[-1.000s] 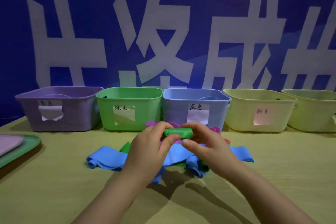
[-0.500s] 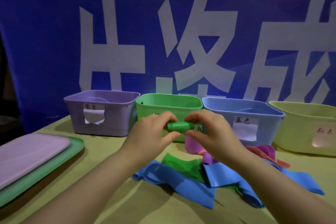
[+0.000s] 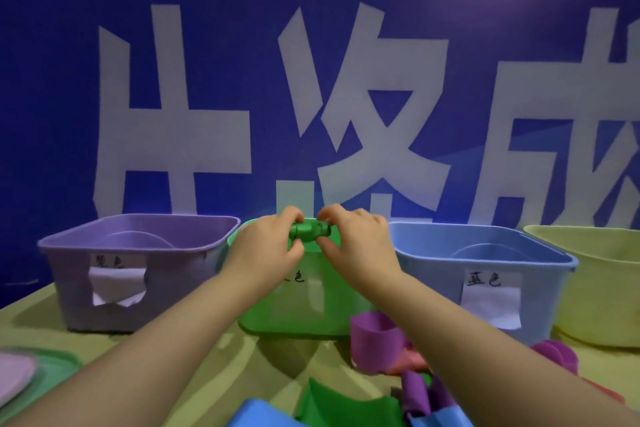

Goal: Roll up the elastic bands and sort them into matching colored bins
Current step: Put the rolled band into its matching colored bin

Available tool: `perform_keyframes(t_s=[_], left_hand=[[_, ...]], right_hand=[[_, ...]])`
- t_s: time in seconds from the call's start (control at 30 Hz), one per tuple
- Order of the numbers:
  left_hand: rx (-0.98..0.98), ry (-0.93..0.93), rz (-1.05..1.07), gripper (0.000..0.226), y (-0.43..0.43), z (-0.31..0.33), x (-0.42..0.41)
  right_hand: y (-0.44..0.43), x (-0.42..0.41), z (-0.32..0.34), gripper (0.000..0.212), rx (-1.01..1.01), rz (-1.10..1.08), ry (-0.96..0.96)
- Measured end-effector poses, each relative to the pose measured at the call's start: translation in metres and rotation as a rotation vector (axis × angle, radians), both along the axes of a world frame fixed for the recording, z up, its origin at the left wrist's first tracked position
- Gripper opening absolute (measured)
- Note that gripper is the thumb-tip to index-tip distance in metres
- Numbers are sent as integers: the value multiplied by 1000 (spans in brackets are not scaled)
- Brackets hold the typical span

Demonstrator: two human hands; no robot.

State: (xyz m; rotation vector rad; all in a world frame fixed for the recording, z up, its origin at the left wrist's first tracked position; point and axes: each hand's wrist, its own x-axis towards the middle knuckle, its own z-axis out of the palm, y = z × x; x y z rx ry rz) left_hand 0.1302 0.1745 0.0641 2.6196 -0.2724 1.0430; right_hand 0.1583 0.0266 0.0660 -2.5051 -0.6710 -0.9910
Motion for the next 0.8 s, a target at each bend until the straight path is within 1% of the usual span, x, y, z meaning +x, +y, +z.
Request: perform_keyframes(t_s=[0.07, 0.13, 0.2, 0.33, 0.4, 0.5, 0.57, 0.63, 0.7, 0.8], left_hand=[[-14, 50, 12, 31, -3, -4, 12], [-18, 82, 24, 37, -5, -8, 16], [-17, 68, 12, 39, -8, -11, 10], [3, -28, -79, 31, -20, -16, -17], [8, -39, -132, 26, -33, -21, -35], [36, -71, -232, 32, -58, -27, -66], [82, -116, -281, 27, -75, -30, -83], [84, -103, -323, 22, -93, -31, -95], [54, -87, -330, 21, -110, -33, -104], [21, -94, -334, 14, -135, -40, -116]], right_hand=[[3, 9, -2, 29, -35, -29, 67], [2, 10, -3, 34, -56, -42, 117], [-4, 3, -3, 37, -84, -37, 108], [-25, -23, 0, 30, -104, -20, 50], [-40, -38, -1, 28, -90, -20, 62], [-65, -60, -7, 26, -89, -19, 96], [-80, -75, -11, 25, -94, -11, 104], [-95, -89, -13, 24, -89, 1, 119], [-109, -101, -15, 26, -87, 3, 137], [-132, -118, -22, 38, -68, 17, 160]])
